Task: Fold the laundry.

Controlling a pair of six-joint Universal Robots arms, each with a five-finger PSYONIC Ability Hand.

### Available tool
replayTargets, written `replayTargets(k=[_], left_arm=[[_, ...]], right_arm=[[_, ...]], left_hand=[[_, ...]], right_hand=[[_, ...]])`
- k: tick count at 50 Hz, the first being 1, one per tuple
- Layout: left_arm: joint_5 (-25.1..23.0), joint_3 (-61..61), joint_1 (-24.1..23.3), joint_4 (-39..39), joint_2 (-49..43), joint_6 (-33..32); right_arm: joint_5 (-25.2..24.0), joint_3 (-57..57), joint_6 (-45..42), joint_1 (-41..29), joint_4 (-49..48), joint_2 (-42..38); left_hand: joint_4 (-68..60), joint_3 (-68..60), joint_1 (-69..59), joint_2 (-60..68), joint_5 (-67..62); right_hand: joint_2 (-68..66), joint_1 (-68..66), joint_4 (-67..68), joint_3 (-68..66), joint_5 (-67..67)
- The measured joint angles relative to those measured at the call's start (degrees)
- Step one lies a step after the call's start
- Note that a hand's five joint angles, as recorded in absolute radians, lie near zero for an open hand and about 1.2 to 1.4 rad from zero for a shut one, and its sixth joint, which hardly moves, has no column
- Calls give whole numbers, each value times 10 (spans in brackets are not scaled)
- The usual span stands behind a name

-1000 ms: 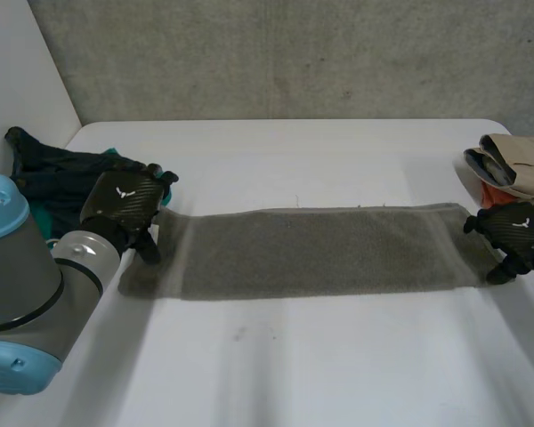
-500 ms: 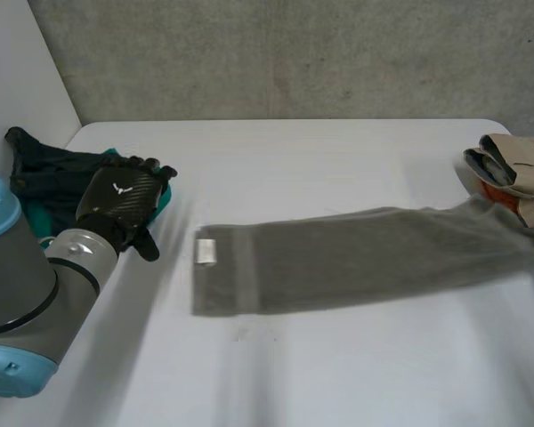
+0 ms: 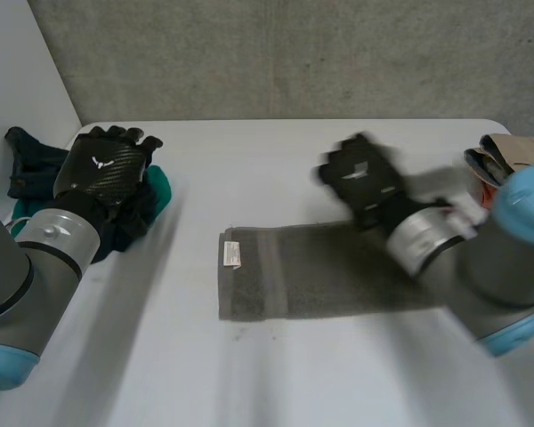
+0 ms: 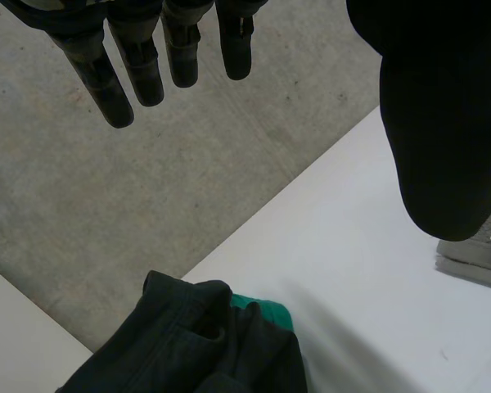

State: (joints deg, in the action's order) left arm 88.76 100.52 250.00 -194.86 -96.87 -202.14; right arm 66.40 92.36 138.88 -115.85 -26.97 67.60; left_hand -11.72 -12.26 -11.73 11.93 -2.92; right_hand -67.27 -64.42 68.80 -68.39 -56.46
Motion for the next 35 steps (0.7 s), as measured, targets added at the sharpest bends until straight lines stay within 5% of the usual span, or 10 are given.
replayTargets(k=[10,13,18,30,35], left_arm=[[1,0,-4,-1,-4,0],[1,-5,-9,-3,-12,0],[1,-24,-29,-13,-31,0],[3,-91,-109,-26,-86,0],[4,-102,-132,-29,-105,0]], right_arm=[[-42,-24,-2,-153,-69,-124],[-26,-24,0,-163,-44,-142],[20,-11,15,-151,3,-120],[92,82,97,5,94,2],[102,107,88,58,102,-14]], left_hand=[[0,0,0,0,0],[0,0,0,0,0],[0,0,0,0,0],[0,0,0,0,0],[0,0,0,0,0]], right_hand=[[40,18,-48,45,32],[360,340,-359,358,354],[528,497,-545,542,529],[537,502,-555,551,529],[341,297,-354,349,325]])
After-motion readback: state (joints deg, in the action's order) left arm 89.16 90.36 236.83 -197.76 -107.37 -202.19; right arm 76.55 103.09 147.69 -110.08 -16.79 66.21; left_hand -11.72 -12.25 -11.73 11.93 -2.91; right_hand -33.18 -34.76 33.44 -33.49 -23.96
